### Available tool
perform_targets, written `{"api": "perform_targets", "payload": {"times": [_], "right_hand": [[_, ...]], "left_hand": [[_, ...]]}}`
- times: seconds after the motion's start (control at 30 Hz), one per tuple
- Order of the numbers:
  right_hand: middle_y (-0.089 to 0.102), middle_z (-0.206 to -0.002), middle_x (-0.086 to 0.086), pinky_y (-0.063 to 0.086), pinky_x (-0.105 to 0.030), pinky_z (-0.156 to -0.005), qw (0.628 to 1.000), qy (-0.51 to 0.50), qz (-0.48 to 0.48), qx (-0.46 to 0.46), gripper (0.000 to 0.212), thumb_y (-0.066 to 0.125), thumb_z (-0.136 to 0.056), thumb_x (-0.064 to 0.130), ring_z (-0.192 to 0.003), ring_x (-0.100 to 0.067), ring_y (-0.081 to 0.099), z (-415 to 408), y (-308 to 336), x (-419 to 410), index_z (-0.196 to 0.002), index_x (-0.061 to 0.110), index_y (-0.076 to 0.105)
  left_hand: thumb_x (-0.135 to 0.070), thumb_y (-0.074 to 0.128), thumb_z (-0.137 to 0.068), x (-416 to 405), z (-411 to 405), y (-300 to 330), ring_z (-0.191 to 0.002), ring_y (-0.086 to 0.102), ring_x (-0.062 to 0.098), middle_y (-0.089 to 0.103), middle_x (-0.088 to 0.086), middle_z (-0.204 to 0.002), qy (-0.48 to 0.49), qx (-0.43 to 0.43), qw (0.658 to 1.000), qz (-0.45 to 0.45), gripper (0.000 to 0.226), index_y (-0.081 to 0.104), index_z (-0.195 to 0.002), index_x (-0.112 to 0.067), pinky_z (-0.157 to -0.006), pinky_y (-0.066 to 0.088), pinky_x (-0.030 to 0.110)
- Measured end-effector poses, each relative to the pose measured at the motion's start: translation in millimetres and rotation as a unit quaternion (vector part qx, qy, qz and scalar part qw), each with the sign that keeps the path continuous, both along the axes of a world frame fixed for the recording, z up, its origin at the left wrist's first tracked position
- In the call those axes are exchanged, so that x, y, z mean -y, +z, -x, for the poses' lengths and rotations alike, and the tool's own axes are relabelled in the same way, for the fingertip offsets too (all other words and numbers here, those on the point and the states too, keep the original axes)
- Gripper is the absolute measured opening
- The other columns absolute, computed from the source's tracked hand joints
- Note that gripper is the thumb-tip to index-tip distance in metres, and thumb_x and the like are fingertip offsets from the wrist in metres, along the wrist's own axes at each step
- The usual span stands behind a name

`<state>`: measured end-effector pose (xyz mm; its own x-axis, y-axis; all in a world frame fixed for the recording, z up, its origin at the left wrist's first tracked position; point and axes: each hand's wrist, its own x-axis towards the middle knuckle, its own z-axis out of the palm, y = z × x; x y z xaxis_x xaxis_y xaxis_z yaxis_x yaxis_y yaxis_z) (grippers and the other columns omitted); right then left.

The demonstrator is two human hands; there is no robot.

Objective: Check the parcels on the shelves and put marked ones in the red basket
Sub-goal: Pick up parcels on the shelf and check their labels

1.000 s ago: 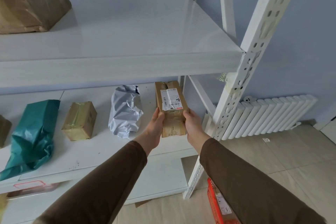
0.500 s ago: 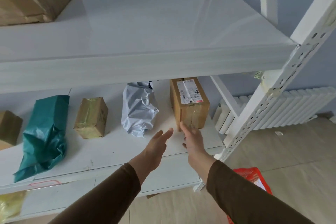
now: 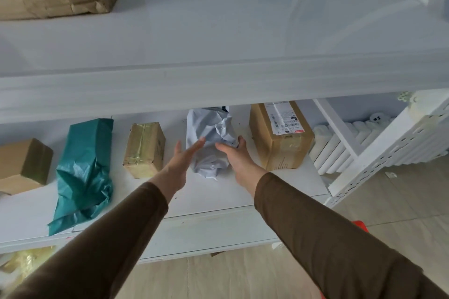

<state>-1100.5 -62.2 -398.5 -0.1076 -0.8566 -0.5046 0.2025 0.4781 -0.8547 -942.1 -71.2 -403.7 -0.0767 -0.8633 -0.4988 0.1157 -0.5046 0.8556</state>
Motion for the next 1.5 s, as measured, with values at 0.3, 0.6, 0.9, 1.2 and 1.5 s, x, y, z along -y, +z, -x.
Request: {"api": "perform_targets", "payload": {"times": [0.3,0.6,0.9,1.2,1.5], "right_hand": [[0.067,-0.108,0.007,0.047,-0.025,-0.066,0.999,0.017,0.038,-0.004,0.03,0.066,-0.098,0.03,-0.094,-0.01,0.064,5.5,12.9,-31.2,-0.125,0.029,0.054],[0.069,-0.124,-0.001,0.054,-0.044,-0.1,0.99,-0.009,0.137,0.041,0.024,0.063,-0.1,0.024,-0.113,-0.021,0.067,45.1,8.9,-113.7,-0.121,0.033,0.058],[0.066,-0.077,-0.005,0.045,-0.025,-0.049,0.986,-0.047,0.05,0.149,0.025,0.041,-0.107,0.02,-0.064,-0.019,0.058,94.4,25.2,-195.0,-0.1,0.014,0.065],[0.074,-0.121,0.003,0.052,-0.03,-0.094,0.973,-0.013,0.23,-0.009,0.031,0.058,-0.101,0.008,-0.114,-0.015,0.067,95.4,46.3,-242.8,-0.118,0.031,0.07],[0.05,-0.122,-0.003,0.046,-0.026,-0.099,0.834,0.087,0.382,-0.389,0.053,0.067,-0.089,-0.005,-0.116,-0.021,0.049,93.9,52.3,-260.8,-0.134,0.023,0.065]], "left_hand": [[-0.036,0.071,-0.095,-13.4,-1.3,2.3,-0.105,0.069,0.028,0.068,0.011,-0.129,-0.006,0.005,1.0,0.022,0.055,0.051,-0.143,-0.019,-0.088,0.058,0.043],[-0.075,0.082,-0.063,-134.4,15.9,35.7,-0.124,0.064,0.025,0.056,0.001,-0.144,-0.03,0.073,0.983,0.168,0.107,0.034,-0.153,-0.044,-0.107,0.052,0.045],[-0.029,0.044,-0.11,-234.2,36.3,84.4,-0.09,0.072,0.029,0.071,0.014,-0.093,-0.005,-0.033,0.965,0.259,0.033,0.062,-0.138,-0.023,-0.09,0.06,0.044],[-0.073,0.07,-0.079,-269.3,28.9,78.6,-0.119,0.067,0.024,0.064,0.001,-0.135,-0.071,0.03,0.982,0.171,0.083,0.044,-0.145,-0.029,-0.113,0.045,0.051],[-0.028,0.084,-0.083,-274.1,21.9,62.0,-0.128,0.063,0.025,0.067,0.0,-0.136,-0.097,-0.024,0.967,0.235,0.074,0.048,-0.147,-0.025,-0.107,0.053,0.045]]}}
